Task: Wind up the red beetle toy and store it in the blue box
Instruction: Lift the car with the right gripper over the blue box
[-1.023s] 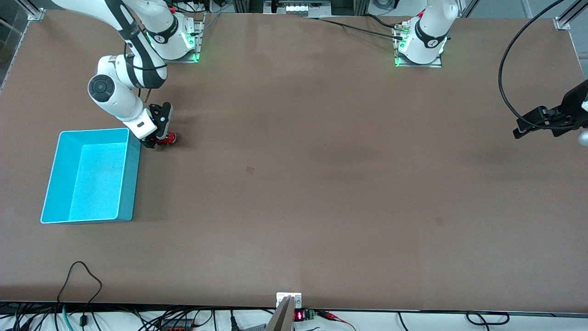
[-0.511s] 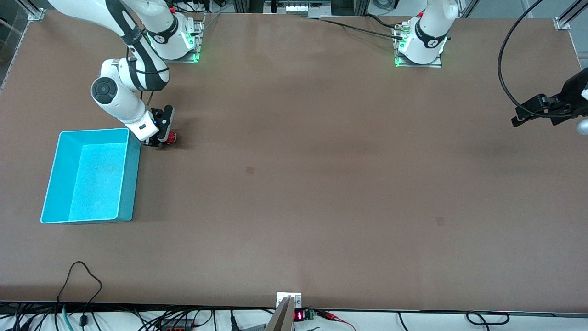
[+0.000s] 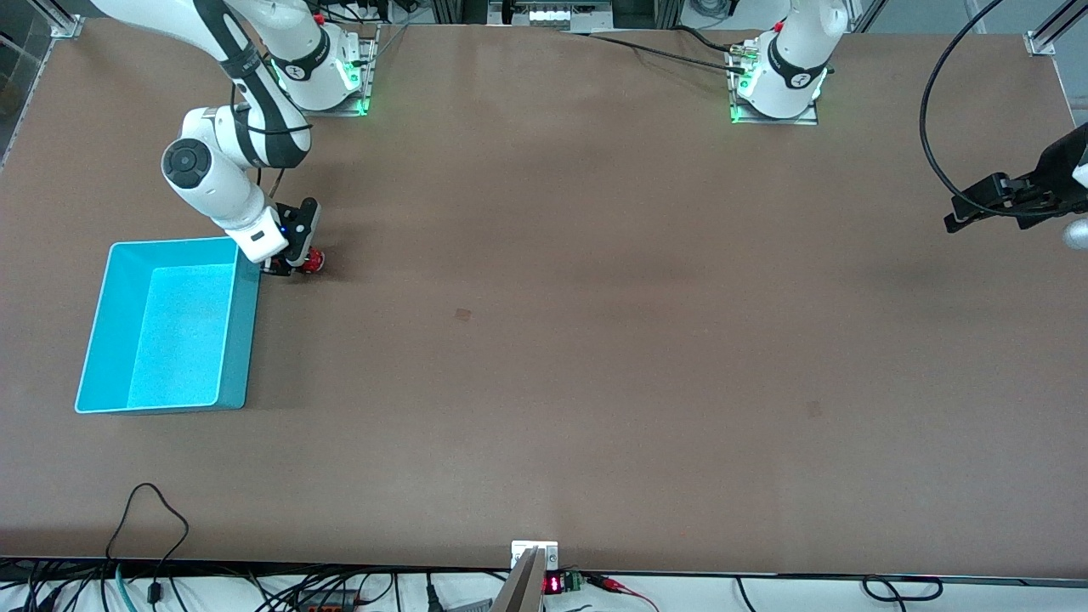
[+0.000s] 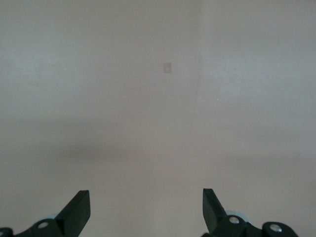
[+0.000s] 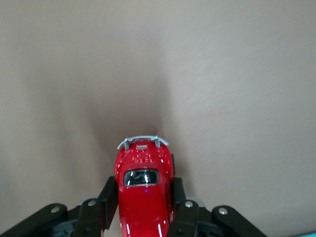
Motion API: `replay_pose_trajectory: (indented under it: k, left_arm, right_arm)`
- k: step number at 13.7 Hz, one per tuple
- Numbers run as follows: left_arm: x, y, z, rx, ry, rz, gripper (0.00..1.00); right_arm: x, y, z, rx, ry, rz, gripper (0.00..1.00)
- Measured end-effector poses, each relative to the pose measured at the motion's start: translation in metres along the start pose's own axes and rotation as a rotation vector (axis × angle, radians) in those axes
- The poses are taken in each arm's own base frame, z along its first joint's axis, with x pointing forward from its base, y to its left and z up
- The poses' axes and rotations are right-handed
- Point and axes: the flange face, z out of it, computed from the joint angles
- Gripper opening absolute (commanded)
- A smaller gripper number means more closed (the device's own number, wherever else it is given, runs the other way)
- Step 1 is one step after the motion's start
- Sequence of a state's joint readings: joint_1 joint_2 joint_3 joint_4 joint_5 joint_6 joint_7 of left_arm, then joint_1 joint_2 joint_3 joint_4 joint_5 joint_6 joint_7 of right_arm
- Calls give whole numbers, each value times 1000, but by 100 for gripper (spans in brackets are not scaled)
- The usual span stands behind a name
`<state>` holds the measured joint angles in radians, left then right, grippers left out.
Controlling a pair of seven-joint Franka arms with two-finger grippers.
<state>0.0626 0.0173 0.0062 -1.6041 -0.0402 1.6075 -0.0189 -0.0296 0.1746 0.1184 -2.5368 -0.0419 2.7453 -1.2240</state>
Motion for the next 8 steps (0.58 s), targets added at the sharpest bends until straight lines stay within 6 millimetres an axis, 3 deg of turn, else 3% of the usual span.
replay_pose_trajectory:
  k: [3,8]
  left_arm:
    - [2,-5,-1,0,17,-9,100]
    - [2,-6,-1,0,18,-12,100]
  right_arm:
    - [37,27,-36,-84,56,173,0]
    - [51,64,-89,-151,128,569,0]
